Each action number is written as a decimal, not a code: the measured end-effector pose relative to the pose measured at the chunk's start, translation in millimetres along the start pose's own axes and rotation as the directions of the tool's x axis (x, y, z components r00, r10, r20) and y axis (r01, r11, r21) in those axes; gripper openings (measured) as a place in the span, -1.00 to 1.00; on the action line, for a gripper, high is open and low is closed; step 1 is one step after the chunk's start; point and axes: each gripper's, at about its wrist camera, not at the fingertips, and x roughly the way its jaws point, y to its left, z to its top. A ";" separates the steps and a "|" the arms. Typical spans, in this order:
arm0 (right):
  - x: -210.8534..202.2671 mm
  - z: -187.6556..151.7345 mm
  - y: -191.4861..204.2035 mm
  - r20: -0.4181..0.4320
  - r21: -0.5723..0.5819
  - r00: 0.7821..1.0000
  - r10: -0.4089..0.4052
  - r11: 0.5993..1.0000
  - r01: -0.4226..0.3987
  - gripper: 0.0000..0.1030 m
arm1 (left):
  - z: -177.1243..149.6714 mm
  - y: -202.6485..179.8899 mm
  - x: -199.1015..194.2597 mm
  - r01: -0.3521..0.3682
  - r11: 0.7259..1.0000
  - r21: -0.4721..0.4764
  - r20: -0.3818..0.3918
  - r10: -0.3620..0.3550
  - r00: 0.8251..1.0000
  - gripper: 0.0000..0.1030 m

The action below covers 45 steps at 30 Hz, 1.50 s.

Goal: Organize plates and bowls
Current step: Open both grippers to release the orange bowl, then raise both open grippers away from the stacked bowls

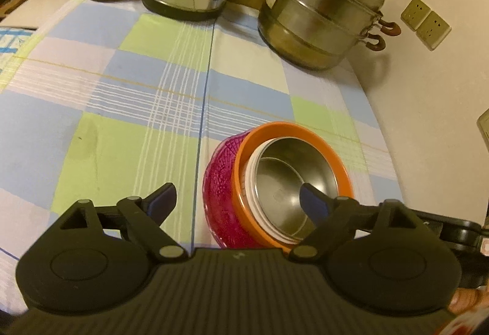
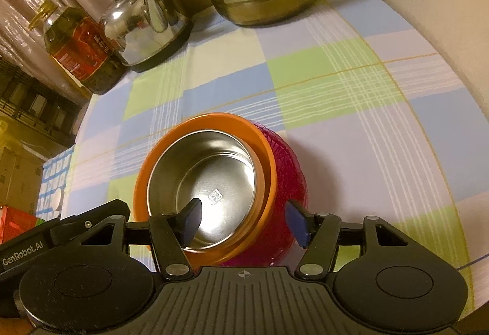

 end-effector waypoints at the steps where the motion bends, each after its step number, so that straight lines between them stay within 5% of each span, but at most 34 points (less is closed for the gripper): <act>1: -3.1 -1.2 0.4 0.008 -0.002 1.000 0.001 1.000 -0.001 0.31 | -1.1 -0.2 -2.9 -0.007 1.000 0.004 0.006 0.007 1.000 0.67; 25: -73.8 -70.3 -8.6 0.193 -0.113 0.981 -0.010 0.993 0.032 0.40 | -58.8 12.2 -74.2 -0.006 0.997 0.078 0.109 -0.003 0.994 0.61; 45: -86.2 -148.5 2.3 0.146 -0.221 0.986 -0.085 0.968 0.116 0.40 | -133.1 8.8 -94.2 -0.111 0.982 0.153 0.027 0.108 0.994 0.60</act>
